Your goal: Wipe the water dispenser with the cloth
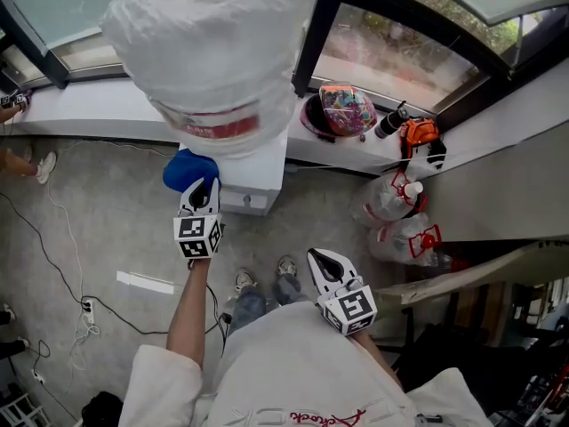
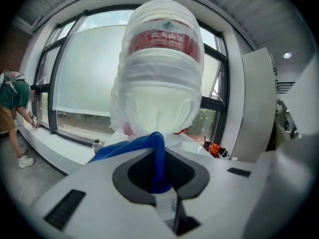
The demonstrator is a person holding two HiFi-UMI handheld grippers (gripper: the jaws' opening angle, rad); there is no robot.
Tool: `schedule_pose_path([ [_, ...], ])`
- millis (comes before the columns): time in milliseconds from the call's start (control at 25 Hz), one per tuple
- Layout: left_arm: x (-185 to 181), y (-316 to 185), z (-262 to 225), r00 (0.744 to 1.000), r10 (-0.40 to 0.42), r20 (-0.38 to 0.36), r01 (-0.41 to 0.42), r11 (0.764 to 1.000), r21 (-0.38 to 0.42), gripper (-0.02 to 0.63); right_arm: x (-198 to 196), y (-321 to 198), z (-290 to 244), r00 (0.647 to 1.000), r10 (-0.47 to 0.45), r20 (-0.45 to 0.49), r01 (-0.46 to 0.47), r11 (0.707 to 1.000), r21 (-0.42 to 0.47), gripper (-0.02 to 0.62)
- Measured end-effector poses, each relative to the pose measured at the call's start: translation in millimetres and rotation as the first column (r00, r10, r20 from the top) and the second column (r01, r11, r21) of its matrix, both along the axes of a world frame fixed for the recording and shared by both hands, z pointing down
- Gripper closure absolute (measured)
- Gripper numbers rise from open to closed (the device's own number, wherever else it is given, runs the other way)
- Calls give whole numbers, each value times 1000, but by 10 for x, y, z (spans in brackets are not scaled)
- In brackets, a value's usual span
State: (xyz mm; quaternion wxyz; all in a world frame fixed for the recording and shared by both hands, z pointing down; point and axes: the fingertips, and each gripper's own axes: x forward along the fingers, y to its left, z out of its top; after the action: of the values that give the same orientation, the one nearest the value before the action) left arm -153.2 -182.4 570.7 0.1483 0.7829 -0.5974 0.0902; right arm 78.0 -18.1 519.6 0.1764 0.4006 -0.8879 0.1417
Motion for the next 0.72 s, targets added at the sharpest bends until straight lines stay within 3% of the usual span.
schedule_pose_path([
  [360, 931, 186, 182, 990, 134, -35, -135, 990, -26, 555, 223, 59, 23, 1000, 28, -3, -28, 1000, -4, 581],
  [720, 1890, 150, 199, 960, 262, -101, -265, 964, -9, 555, 548, 115, 61, 997, 79, -20, -79, 997, -13, 580],
])
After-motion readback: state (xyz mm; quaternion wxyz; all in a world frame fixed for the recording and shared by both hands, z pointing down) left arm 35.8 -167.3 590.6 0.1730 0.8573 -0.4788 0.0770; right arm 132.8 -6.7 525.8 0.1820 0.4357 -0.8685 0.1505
